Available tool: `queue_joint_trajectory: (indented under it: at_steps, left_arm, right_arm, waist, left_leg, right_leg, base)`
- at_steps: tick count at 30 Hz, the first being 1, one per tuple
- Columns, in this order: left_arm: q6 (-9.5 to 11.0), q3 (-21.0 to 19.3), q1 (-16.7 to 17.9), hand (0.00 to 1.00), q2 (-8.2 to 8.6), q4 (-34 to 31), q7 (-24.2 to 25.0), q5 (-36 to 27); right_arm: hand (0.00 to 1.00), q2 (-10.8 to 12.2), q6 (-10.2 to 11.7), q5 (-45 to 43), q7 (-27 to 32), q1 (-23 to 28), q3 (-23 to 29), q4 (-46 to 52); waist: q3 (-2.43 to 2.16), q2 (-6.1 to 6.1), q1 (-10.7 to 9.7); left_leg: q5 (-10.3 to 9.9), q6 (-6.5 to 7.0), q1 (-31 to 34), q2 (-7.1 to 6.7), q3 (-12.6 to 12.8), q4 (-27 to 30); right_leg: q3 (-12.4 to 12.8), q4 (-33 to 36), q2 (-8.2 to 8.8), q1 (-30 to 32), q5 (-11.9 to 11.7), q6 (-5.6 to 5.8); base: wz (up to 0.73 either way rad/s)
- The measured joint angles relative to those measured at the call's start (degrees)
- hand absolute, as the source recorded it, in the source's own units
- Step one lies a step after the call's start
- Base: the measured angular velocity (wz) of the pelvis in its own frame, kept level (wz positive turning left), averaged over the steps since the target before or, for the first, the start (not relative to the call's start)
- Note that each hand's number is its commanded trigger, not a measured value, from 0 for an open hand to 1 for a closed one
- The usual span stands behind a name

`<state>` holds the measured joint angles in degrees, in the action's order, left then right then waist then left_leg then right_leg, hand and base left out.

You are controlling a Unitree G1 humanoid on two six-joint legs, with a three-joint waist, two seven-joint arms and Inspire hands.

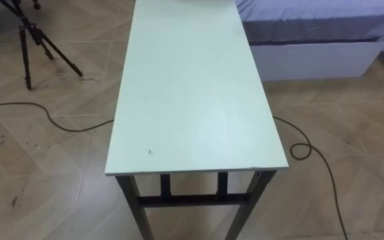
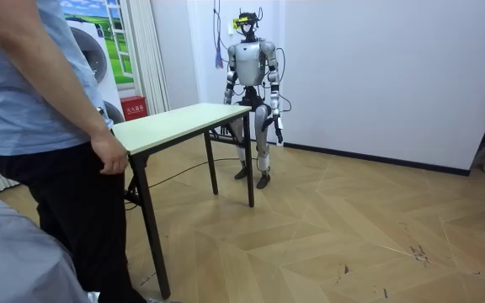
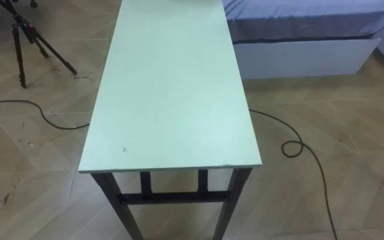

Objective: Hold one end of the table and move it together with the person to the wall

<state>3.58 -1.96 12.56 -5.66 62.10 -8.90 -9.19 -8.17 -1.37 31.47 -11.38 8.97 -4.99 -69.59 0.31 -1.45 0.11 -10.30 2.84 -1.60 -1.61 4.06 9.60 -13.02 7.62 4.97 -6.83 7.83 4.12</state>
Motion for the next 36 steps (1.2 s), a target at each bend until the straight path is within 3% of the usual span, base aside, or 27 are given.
queue_joint_trajectory:
  at_steps: [13, 17, 20, 23, 27, 32, 34, 36]
  left_arm:
    - [-0.5, 0.0, -0.5, 0.0, 0.24, 2.3, -1.8, -1.2]
    - [-0.6, 0.1, -0.6, 0.0, 0.35, 2.2, -0.4, -8.9]
    - [-0.6, 0.0, -0.3, 0.0, 0.1, 2.3, 2.4, -12.8]
    - [-0.7, 0.5, -0.4, 0.0, -0.29, 2.5, 5.4, -17.3]
    - [-2.7, 1.2, -0.9, 0.0, -0.92, 0.3, 9.1, -21.9]
    - [-3.2, 6.8, -1.6, 0.0, -0.84, -4.9, 13.6, -27.4]
    - [-3.6, 9.4, -1.1, 0.0, -0.72, -8.5, 14.9, -33.2]
    - [-4.0, 11.8, -0.4, 0.0, -1.9, -11.9, 15.3, -37.7]
  right_arm:
    - [0.0, 0.4, 0.0, 3.7, -0.1, -0.9, -0.5, -1.8]
    - [0.0, 0.6, -0.1, 5.9, -1.4, -0.9, -0.5, -1.7]
    - [0.0, 0.5, 0.0, 6.5, -2.6, -0.6, -0.3, -1.3]
    - [0.0, -0.1, 0.0, 6.7, -3.9, -1.0, -0.4, -1.3]
    - [0.0, -0.7, -1.2, 7.1, -4.8, -0.9, -0.4, 3.6]
    - [0.0, -0.7, -1.2, 9.1, -7.7, -0.4, -0.4, 12.0]
    - [0.0, -0.6, -1.3, 11.3, -8.4, 1.8, -0.6, 18.1]
    - [0.0, -0.8, -2.2, 14.7, -8.4, 4.1, -1.7, 24.4]
  waist:
    - [0.09, -0.08, 0.5]
    - [0.09, 0.06, 0.3]
    - [-0.08, 0.42, 0.5]
    - [0.03, 0.66, 0.5]
    - [0.1, 1.01, 0.3]
    - [0.15, 1.44, 0.1]
    - [0.1, 1.58, -0.1]
    - [0.07, 1.7, -0.1]
  left_leg:
    - [0.0, 0.0, -0.1, 0.0, 0.0, 0.2]
    - [0.0, 0.0, 0.1, 0.1, 0.2, 0.2]
    - [0.0, 0.0, 0.2, 0.15, 0.4, 0.3]
    - [0.0, 0.01, 0.1, 0.13, 0.4, 0.9]
    - [0.0, 0.02, 0.8, 0.16, 0.4, 1.3]
    - [0.0, 0.02, 2.1, 0.16, 0.2, 2.3]
    - [-0.1, 0.02, 2.3, 0.13, -0.1, 2.6]
    - [-0.1, 0.0, 3.1, 0.12, -0.5, 3.1]
  right_leg:
    - [0.4, 0.0, 0.0, -0.2, 0.0, 0.0]
    - [0.4, 0.0, 0.0, 0.2, 0.0, 0.0]
    - [0.4, 0.0, -0.01, 0.2, 0.0, 0.0]
    - [0.5, 0.0, -0.01, 0.1, 0.0, 0.0]
    - [0.3, 0.1, 0.02, 0.3, 0.0, 0.0]
    - [0.3, 0.2, 0.03, 1.0, 0.0, -0.01]
    - [0.1, 0.2, 0.03, 1.0, 0.0, -0.01]
    - [-0.2, 0.3, 0.02, 1.3, 0.0, -0.01]
  base:
    - [0.0]
    - [-0.04]
    - [0.0]
    - [0.0]
    - [0.0]
    - [0.0]
    - [0.06]
    - [0.11]
